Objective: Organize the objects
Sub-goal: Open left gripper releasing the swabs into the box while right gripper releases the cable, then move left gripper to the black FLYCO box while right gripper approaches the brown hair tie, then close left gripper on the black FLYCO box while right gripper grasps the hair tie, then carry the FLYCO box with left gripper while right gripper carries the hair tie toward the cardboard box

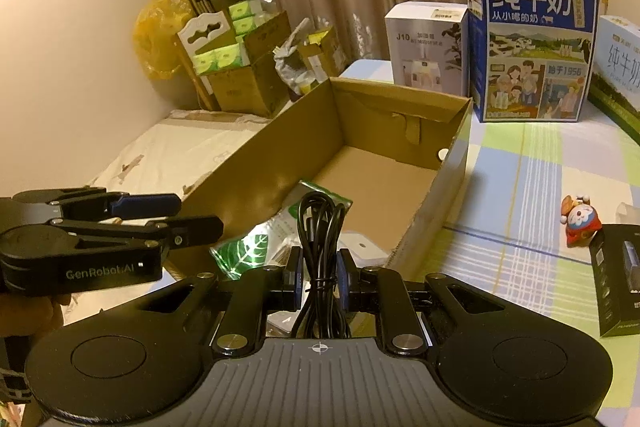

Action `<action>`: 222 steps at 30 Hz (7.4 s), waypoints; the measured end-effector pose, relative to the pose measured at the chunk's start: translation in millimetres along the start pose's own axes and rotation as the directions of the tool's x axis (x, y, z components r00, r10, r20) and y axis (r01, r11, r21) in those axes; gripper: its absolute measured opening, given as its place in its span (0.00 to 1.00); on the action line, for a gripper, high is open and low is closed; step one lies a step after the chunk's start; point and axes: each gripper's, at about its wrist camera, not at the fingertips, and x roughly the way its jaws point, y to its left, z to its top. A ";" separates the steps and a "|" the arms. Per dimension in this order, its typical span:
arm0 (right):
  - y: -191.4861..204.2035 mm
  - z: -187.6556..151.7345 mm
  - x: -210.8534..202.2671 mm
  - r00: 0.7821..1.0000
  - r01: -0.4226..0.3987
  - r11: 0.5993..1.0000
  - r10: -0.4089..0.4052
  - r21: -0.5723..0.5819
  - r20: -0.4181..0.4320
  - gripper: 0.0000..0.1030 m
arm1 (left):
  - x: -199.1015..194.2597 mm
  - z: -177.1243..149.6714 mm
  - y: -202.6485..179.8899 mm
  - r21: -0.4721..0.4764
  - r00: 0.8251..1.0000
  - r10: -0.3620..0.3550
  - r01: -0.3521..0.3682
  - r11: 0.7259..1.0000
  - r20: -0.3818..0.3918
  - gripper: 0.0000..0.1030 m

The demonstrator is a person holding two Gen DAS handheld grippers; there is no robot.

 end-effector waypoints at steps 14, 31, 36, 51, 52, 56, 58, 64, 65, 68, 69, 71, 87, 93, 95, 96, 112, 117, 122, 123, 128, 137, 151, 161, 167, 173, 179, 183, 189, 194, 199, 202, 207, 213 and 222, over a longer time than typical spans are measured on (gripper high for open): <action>-5.0 28.9 1.6 0.997 -0.027 0.997 0.022 0.069 0.077 0.49 | -7.3 -4.7 9.3 -0.018 0.999 0.035 -0.035 0.999 0.004 0.62; -72.7 -63.3 -92.8 0.979 0.135 0.954 -0.171 0.269 0.113 0.50 | -38.3 -7.0 -44.8 -0.019 0.997 -0.042 0.043 0.999 0.068 0.83; -100.7 -95.1 -131.2 0.963 0.207 0.920 -0.253 0.333 0.099 0.50 | -43.9 -5.3 -86.2 0.017 0.992 -0.096 0.095 0.995 0.083 0.93; -166.7 -134.8 -203.8 0.913 0.313 0.849 -0.392 0.426 0.111 0.50 | -21.4 -5.0 -195.8 0.104 0.977 -0.206 0.200 0.974 0.048 0.99; -172.7 -137.4 -204.5 0.912 0.317 0.843 -0.397 0.434 0.106 0.50 | -16.1 -5.0 -200.7 0.102 0.977 -0.207 0.202 0.974 0.040 0.99; -197.3 -143.0 -201.1 0.906 0.335 0.828 -0.414 0.450 0.087 0.50 | 5.6 -4.6 -215.5 0.097 0.979 -0.202 0.200 0.975 0.013 0.99; -210.4 -143.2 -195.8 0.904 0.344 0.822 -0.420 0.453 0.077 0.50 | 19.1 -4.4 -222.8 0.098 0.980 -0.201 0.200 0.975 -0.003 0.99; -252.7 -142.8 -178.6 0.891 0.371 0.796 -0.450 0.477 0.057 0.50 | 71.2 -0.6 -245.6 0.082 0.979 -0.199 0.203 0.976 -0.048 0.99; -260.4 -142.5 -174.7 0.893 0.368 0.795 -0.447 0.482 0.056 0.50 | 79.8 -0.1 -250.2 0.081 0.978 -0.199 0.203 0.976 -0.055 0.99; -278.9 -139.8 -160.5 0.892 0.380 0.803 -0.449 0.460 0.048 0.50 | 107.2 1.3 -265.4 0.081 0.977 -0.199 0.205 0.975 -0.075 0.99; -285.4 -139.1 -155.5 0.893 0.379 0.805 -0.447 0.457 0.046 0.50 | 115.4 1.6 -270.7 0.080 0.977 -0.197 0.203 0.976 -0.081 0.99; -296.6 -138.0 -146.6 0.891 0.387 0.803 -0.452 0.454 0.041 0.50 | 131.7 2.6 -280.8 0.077 0.977 -0.194 0.200 0.977 -0.089 0.99; -354.2 -133.5 -92.7 0.862 0.480 0.802 -0.506 0.356 -0.023 0.50 | 240.8 13.1 -348.6 0.065 0.965 -0.215 0.227 0.972 -0.150 0.99; -364.1 -134.7 -90.0 0.853 0.499 0.787 -0.520 0.364 -0.045 0.50 | 266.7 10.5 -366.6 0.098 0.964 -0.195 0.215 0.972 -0.183 0.99; -366.0 -135.2 -89.2 0.855 0.496 0.788 -0.517 0.364 -0.046 0.50 | 271.2 9.8 -366.5 0.110 0.965 -0.177 0.201 0.973 -0.191 0.98; -366.0 -135.0 -88.9 0.855 0.495 0.789 -0.516 0.364 -0.045 0.50 | 270.6 9.8 -364.0 0.117 0.967 -0.172 0.196 0.974 -0.189 0.96; -348.7 -104.1 -37.4 0.915 0.377 0.902 -0.398 0.211 0.067 0.50 | 212.3 -19.0 -272.1 0.159 0.970 -0.146 0.179 0.971 -0.197 0.75; -351.1 -99.4 -14.6 0.904 0.413 0.897 -0.425 0.159 0.050 0.50 | 213.0 -15.3 -270.4 0.181 0.978 -0.159 0.182 0.966 -0.134 0.86; -346.1 -95.8 1.7 0.901 0.428 0.900 -0.432 0.079 0.044 0.48 | 218.4 -10.0 -274.2 0.226 0.976 -0.182 0.204 0.952 -0.118 0.86; -345.1 -94.4 3.1 0.902 0.426 0.902 -0.430 0.075 0.044 0.37 | 220.0 -10.1 -274.3 0.227 0.974 -0.188 0.212 0.950 -0.124 0.86; -341.2 -90.1 2.1 0.904 0.423 0.901 -0.427 0.096 0.029 0.17 | 230.8 -9.3 -275.0 0.233 0.968 -0.195 0.228 0.945 -0.155 0.86; -332.6 -85.7 -7.9 0.913 0.400 0.908 -0.407 0.125 0.037 0.16 | 244.9 -6.2 -274.3 0.230 0.962 -0.195 0.237 0.944 -0.193 0.77; -307.5 -90.6 -32.1 0.920 0.384 0.904 -0.393 0.189 0.008 0.16 | 209.3 -31.1 -275.9 0.223 0.938 -0.239 0.296 0.929 -0.252 0.76; -288.7 -106.8 -41.7 0.917 0.397 0.894 -0.398 0.206 -0.038 0.16 | 225.2 -22.7 -279.2 0.249 0.932 -0.242 0.311 0.917 -0.271 0.76; -286.1 -113.1 -46.5 0.914 0.402 0.887 -0.404 0.228 -0.039 0.16 | 224.2 -24.1 -273.7 0.236 0.934 -0.229 0.297 0.925 -0.275 0.74; -267.3 -124.5 -65.8 0.906 0.408 0.875 -0.422 0.260 -0.003 0.16 | 209.5 -22.0 -272.2 0.199 0.944 -0.228 0.278 0.940 -0.239 0.74; -242.9 -134.9 -101.0 0.905 0.392 0.864 -0.423 0.315 0.034 0.16 | 173.4 -29.3 -267.6 0.127 0.943 -0.244 0.277 0.952 -0.226 0.74; -220.1 -139.8 -128.6 0.905 0.381 0.861 -0.422 0.336 0.056 0.16 | 139.1 -35.5 -262.1 0.090 0.945 -0.248 0.272 0.958 -0.211 0.74; -178.4 -142.8 -159.9 0.903 0.369 0.870 -0.419 0.326 0.096 0.16 | 81.9 -36.3 -257.2 0.067 0.954 -0.252 0.265 0.962 -0.163 0.74; -145.9 -143.2 -182.2 0.899 0.367 0.883 -0.418 0.293 0.132 0.16 | 40.9 -37.5 -250.8 0.063 0.962 -0.246 0.255 0.965 -0.121 0.74; -120.9 -145.0 -195.7 0.900 0.364 0.893 -0.410 0.266 0.146 0.16 | 3.9 -37.7 -239.8 0.057 0.967 -0.242 0.247 0.967 -0.078 0.74; -108.4 -144.7 -201.0 0.896 0.374 0.894 -0.417 0.248 0.151 0.16 | -12.1 -39.0 -234.0 0.058 0.970 -0.237 0.241 0.969 -0.061 0.74; -94.4 -144.0 -203.2 0.896 0.379 0.896 -0.418 0.230 0.151 0.16 | -28.0 -42.7 -225.3 0.054 0.972 -0.229 0.231 0.971 -0.043 0.74; -86.4 -141.0 -202.6 0.899 0.374 0.903 -0.409 0.211 0.157 0.16 | -38.7 -46.7 -214.7 0.044 0.974 -0.224 0.225 0.973 -0.031 0.74; -79.8 -137.0 -198.6 0.904 0.364 0.911 -0.396 0.196 0.160 0.16 | -44.5 -46.5 -204.8 0.028 0.976 -0.218 0.219 0.975 -0.017 0.74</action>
